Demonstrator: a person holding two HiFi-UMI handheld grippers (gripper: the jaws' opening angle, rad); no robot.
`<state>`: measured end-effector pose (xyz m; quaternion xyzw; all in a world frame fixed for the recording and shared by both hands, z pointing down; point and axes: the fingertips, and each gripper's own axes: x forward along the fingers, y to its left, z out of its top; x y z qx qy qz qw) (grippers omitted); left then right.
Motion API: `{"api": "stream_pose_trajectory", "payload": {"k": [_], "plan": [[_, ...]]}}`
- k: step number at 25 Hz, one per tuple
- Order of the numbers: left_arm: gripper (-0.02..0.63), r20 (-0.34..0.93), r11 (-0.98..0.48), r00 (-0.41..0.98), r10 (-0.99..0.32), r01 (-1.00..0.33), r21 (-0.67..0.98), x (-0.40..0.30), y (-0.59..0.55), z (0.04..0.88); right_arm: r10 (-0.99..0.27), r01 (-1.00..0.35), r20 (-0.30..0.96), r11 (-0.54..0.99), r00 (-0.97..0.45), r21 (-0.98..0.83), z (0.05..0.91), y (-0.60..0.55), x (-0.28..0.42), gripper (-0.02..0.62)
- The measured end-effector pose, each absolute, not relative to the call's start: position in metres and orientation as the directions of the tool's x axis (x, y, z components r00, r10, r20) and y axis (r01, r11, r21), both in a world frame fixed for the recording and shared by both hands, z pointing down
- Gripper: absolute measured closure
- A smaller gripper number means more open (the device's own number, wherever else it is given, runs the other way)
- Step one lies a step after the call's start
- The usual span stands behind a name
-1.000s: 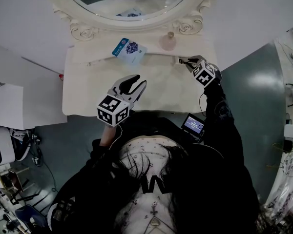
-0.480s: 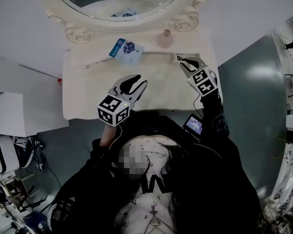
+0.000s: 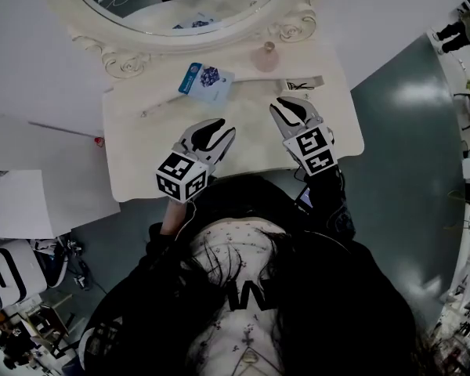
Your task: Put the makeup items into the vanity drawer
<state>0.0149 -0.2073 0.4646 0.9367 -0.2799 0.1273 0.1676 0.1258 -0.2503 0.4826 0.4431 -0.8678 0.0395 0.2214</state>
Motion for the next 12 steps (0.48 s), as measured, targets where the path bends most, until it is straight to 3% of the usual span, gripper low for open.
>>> {"api": "stream_pose_trajectory", "payload": {"k": [12], "plan": [[0.483,0.33,-0.839,0.858,-0.393,-0.482,0.254,-0.04,-0.19,0.463,-0.801,-0.869,0.376,0.493,-0.465,-0.025,0.478,-0.203,0.05,0.514]]}}
